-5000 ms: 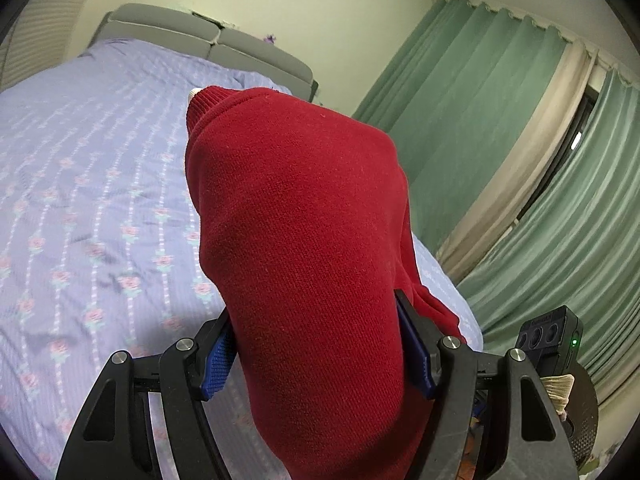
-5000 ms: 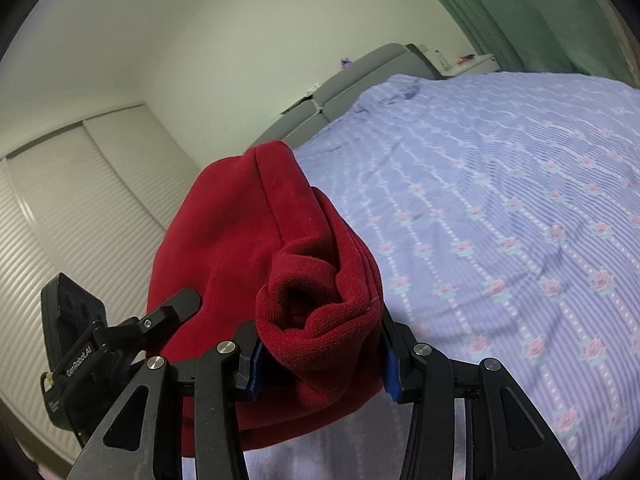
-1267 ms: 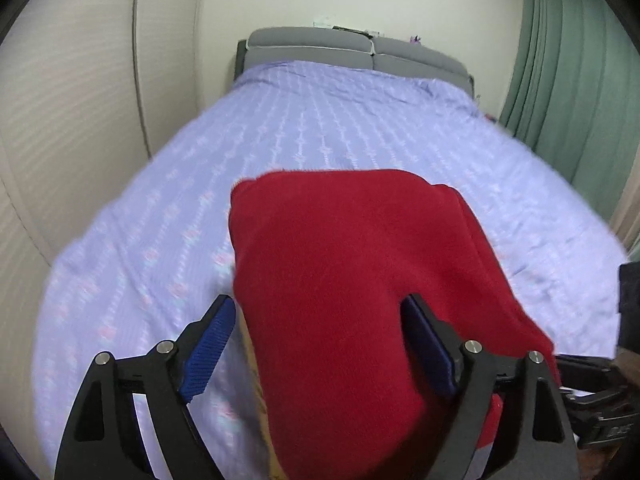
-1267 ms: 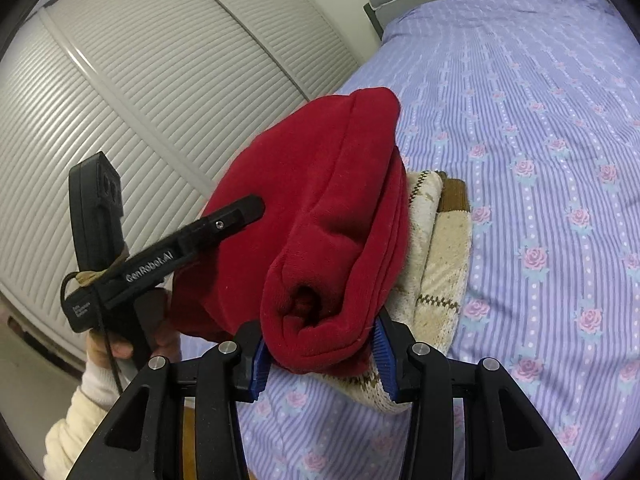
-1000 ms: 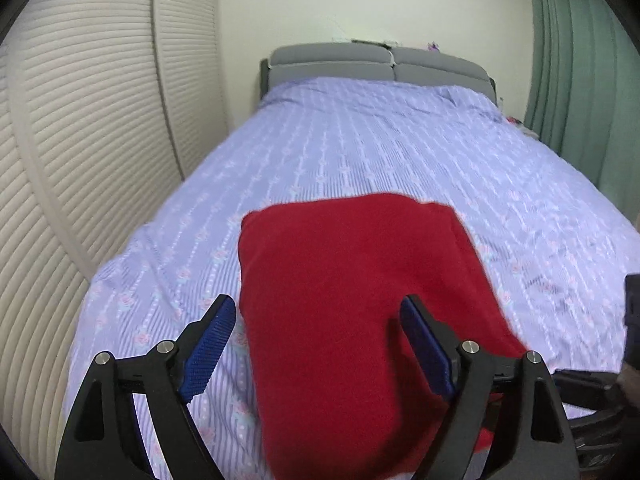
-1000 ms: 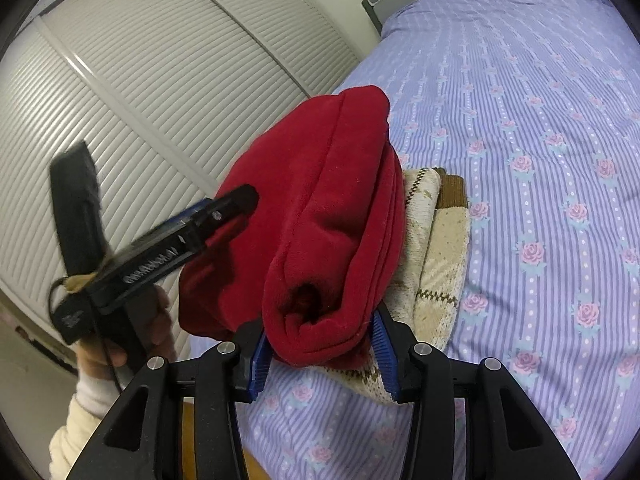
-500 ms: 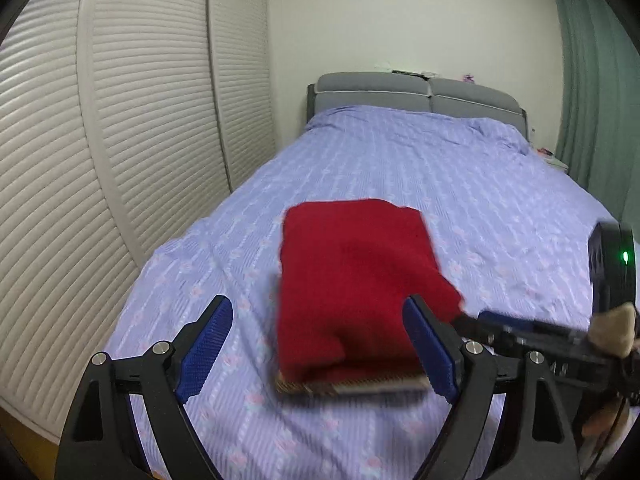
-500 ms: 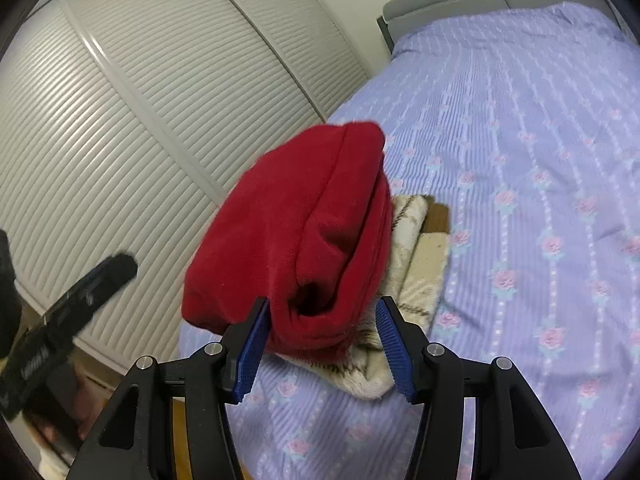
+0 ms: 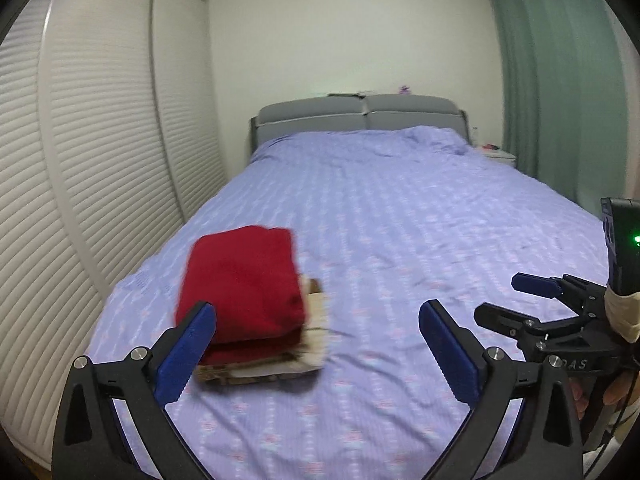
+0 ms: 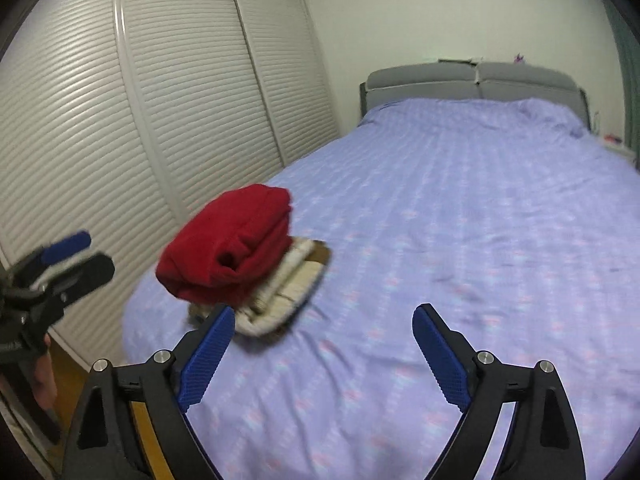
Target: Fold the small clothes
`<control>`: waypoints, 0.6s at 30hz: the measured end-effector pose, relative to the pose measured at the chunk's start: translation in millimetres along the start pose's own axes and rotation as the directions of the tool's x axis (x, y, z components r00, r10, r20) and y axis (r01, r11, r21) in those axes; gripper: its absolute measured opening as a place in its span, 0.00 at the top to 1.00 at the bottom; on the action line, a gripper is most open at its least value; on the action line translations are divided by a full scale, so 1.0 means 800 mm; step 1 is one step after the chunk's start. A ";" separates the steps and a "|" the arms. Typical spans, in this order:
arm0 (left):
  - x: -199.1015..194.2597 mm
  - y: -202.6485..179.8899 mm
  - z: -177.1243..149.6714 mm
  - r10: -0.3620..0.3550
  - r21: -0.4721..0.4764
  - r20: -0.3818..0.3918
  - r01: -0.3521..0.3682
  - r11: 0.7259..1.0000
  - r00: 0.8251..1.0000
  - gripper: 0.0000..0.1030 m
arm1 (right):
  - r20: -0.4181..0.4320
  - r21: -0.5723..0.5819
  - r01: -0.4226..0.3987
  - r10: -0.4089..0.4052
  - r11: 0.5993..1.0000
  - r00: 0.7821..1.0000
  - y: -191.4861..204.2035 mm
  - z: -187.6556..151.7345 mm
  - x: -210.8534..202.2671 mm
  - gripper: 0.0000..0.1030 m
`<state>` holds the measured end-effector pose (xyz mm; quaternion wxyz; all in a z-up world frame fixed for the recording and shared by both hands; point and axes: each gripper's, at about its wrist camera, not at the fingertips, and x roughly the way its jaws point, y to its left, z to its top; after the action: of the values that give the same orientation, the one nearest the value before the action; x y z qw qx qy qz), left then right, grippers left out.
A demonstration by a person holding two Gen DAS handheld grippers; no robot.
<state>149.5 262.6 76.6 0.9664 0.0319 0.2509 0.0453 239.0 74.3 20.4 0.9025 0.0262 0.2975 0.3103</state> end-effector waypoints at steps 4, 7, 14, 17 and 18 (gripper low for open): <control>-0.002 -0.037 -0.004 -0.061 -0.053 0.006 0.061 0.997 0.998 0.00 | 0.006 -0.009 0.063 -0.063 0.998 0.998 -0.033 -0.018 -0.052 0.11; -0.002 -0.060 -0.012 -0.111 -0.115 -0.012 0.109 0.987 0.994 0.00 | 0.019 -0.010 0.114 -0.114 0.993 0.993 -0.058 -0.032 -0.089 0.11; 0.003 -0.114 -0.033 -0.136 -0.171 -0.082 0.121 0.978 0.987 0.00 | 0.057 -0.035 0.261 -0.259 0.965 0.964 -0.107 -0.062 -0.168 0.11; -0.005 -0.149 -0.038 -0.132 -0.137 -0.092 0.119 0.983 0.987 0.00 | 0.048 -0.023 0.286 -0.285 0.958 0.957 -0.125 -0.078 -0.194 0.11; -0.008 -0.159 -0.037 -0.126 -0.124 -0.091 0.115 0.986 0.988 0.00 | 0.048 -0.021 0.290 -0.289 0.957 0.956 -0.128 -0.081 -0.197 0.11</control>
<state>138.5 136.4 43.2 0.9540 -0.0432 0.2966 0.0031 159.6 -108.0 25.3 0.9449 -0.0233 0.2737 0.1783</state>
